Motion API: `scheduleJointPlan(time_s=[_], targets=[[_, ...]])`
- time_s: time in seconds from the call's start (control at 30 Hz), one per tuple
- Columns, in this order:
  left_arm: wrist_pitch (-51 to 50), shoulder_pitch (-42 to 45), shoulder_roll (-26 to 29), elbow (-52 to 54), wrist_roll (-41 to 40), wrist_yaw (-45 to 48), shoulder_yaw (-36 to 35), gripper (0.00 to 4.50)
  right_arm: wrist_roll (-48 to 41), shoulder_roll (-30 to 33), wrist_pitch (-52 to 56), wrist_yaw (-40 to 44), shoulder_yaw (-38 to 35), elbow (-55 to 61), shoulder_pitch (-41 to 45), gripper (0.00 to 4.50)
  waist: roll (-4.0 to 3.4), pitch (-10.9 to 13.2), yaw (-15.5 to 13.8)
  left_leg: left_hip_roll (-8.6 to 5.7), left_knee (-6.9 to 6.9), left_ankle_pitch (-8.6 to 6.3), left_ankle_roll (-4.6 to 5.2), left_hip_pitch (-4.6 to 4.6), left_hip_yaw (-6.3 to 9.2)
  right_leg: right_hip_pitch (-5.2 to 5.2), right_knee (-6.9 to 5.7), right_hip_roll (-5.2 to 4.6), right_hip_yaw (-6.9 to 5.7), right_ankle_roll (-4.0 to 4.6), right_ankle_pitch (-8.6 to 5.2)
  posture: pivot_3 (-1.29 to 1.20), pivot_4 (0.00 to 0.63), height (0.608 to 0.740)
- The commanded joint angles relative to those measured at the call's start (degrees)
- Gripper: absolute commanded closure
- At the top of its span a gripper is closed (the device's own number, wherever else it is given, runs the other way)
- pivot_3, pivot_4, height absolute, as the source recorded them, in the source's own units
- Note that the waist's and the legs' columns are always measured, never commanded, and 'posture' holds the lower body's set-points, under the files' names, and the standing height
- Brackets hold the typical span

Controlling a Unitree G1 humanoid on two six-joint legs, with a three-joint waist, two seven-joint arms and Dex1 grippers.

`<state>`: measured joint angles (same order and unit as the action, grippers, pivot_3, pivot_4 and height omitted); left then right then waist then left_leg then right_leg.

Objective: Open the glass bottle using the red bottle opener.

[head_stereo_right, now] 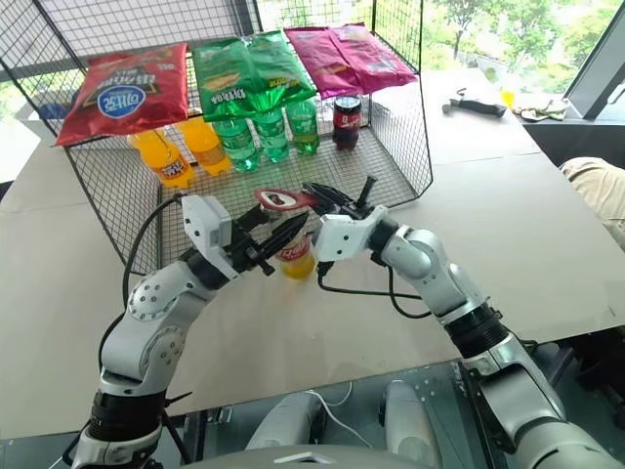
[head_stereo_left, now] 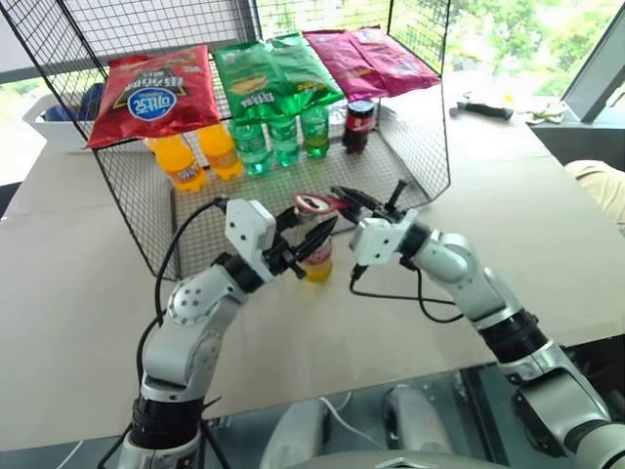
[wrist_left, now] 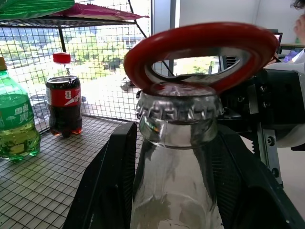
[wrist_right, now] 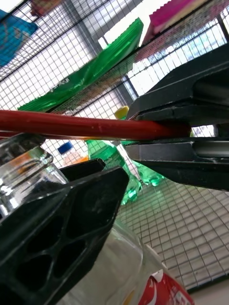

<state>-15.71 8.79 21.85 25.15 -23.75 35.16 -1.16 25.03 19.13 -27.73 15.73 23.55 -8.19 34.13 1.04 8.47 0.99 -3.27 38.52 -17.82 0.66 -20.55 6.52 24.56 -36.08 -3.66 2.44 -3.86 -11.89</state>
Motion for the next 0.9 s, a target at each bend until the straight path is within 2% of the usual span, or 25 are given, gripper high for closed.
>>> scheduleJointPlan(time_s=[0.03, 0.17, 0.23, 0.57, 0.9], targets=[[-0.34, 0.42, 0.17, -0.31, 0.28, -0.02, 0.97, 2.86, 5.47, -0.61, -5.98, -2.38, 3.84, -4.31, 0.61, 4.50, -0.01, -0.03, 0.00, 0.00, 0.00, 0.00, -0.01, 0.03, 0.00, -0.04, 0.00, 0.01, 0.00, 0.00, 0.00, 0.00, 0.150, 0.740], [-0.59, 0.34, 0.51, -0.06, 0.07, 0.17, 0.69, 2.86, 6.29, -1.93, -7.84, -3.54, 4.56, -8.78, 0.69, 4.50, -0.04, -0.02, 0.01, 0.00, -0.08, 0.00, -0.01, 0.33, 0.00, -0.32, 0.04, 0.04, 0.01, 0.01, 0.00, 0.00, 0.150, 0.740], [-0.70, 0.28, 0.67, 0.02, -0.02, 0.15, 0.56, 2.86, 7.24, -2.39, -8.43, -3.97, 5.06, -10.79, 1.10, 4.50, -0.07, -0.03, 0.07, 0.02, -0.21, 0.00, 0.00, 0.84, -0.02, -0.83, 0.17, 0.09, 0.03, 0.02, -0.01, 0.00, 0.150, 0.740], [-1.00, 0.41, 0.53, 0.02, 0.02, 0.06, 0.66, 2.86, 10.68, -3.12, -9.07, -5.08, 6.01, -17.56, 2.23, 4.50, -0.33, -0.23, 0.22, 0.06, -0.21, 0.01, -0.04, 0.92, -0.02, -0.87, 0.13, 0.12, 0.05, 0.02, -0.01, 0.00, 0.150, 0.740], [-0.60, 0.57, 0.31, -0.90, 0.14, 0.21, 0.76, 2.86, 12.25, -1.17, -11.15, -6.27, 4.65, -15.85, 4.73, 4.50, -0.48, -0.39, 0.28, 0.06, -0.21, 0.01, -0.03, 0.92, -0.01, -0.88, 0.13, 0.13, 0.05, 0.02, -0.01, 0.00, 0.150, 0.740]])
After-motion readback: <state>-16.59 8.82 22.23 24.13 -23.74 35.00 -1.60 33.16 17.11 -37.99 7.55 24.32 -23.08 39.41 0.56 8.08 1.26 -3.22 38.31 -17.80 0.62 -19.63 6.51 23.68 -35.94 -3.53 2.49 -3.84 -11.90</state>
